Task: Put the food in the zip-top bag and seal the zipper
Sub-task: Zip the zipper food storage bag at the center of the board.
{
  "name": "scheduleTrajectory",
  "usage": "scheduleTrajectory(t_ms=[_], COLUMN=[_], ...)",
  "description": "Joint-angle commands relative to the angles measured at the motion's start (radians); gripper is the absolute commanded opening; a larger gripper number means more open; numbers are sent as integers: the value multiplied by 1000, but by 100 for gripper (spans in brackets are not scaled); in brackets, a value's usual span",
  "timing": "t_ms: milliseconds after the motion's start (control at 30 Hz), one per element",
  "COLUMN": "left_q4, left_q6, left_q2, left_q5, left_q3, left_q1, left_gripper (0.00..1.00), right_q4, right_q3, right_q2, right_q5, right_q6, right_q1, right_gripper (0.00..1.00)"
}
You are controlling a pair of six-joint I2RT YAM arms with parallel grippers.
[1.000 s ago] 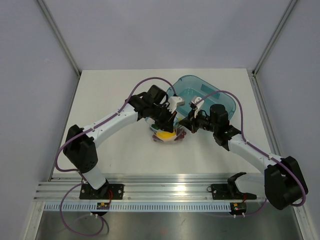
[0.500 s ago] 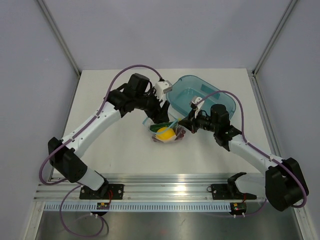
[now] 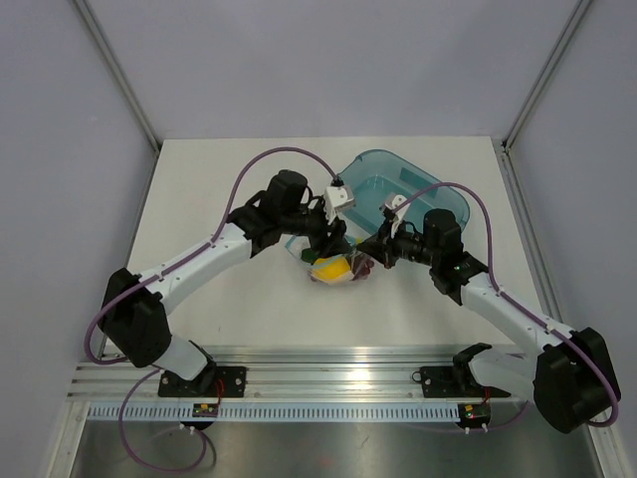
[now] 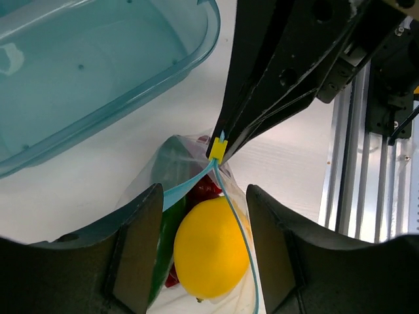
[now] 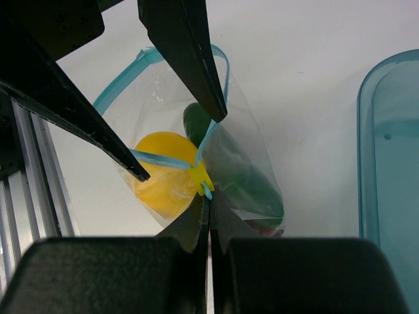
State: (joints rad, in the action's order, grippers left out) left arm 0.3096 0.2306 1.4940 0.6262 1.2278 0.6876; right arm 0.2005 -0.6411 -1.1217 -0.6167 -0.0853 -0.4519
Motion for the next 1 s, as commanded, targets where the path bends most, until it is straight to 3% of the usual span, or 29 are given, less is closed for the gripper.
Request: scheduleTrajectory(t_ms=[0, 200, 400, 800, 967], left_q4=[-175, -179, -132, -76, -78], left_q6=[81, 88, 115, 130, 124], left_q2=[-46, -29, -3, 40, 46], left_q5=[47, 79, 115, 119, 122], left_q3=[-7, -2, 12, 39, 42], left_q1=[15, 21, 33, 52, 52], left_gripper=[56, 52, 40, 39, 30], right_q4=[22, 25, 28, 28, 27], right_q3=[-34, -34, -37, -32, -34], right_q2=[31, 22, 23, 30, 30], right_q5=[-25, -35, -35, -38, -38], right_q6=[-16, -11, -13, -10, -8], right_q1=[-7, -5, -7, -5, -5], right_gripper=[0, 0, 0, 0, 0])
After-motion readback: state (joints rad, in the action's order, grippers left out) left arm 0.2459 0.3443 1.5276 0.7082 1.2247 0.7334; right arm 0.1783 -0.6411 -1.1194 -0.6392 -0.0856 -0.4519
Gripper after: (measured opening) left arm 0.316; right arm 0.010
